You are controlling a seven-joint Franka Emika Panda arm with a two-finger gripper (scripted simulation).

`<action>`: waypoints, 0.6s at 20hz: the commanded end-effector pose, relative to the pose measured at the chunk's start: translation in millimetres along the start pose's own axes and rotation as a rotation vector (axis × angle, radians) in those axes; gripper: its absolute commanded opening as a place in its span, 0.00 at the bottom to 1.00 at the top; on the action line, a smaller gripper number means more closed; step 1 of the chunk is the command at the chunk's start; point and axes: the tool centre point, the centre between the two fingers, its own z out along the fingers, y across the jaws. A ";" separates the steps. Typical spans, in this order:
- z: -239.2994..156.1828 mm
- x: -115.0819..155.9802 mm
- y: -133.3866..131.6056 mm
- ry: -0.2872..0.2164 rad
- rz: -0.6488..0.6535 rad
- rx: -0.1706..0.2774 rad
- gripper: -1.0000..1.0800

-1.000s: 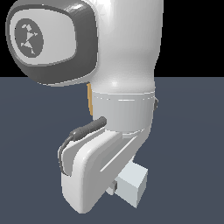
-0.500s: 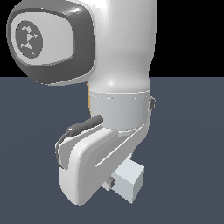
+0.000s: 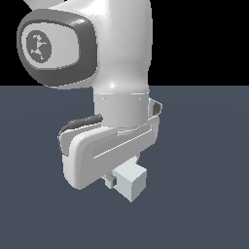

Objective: Insert the peg into the horizontal hole in a box.

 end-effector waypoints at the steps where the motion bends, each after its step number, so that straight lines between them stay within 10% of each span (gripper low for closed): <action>1: -4.0 12.5 7.7 -0.003 0.039 -0.002 0.00; 12: -15.7 70.6 48.1 -0.003 0.231 -0.003 0.00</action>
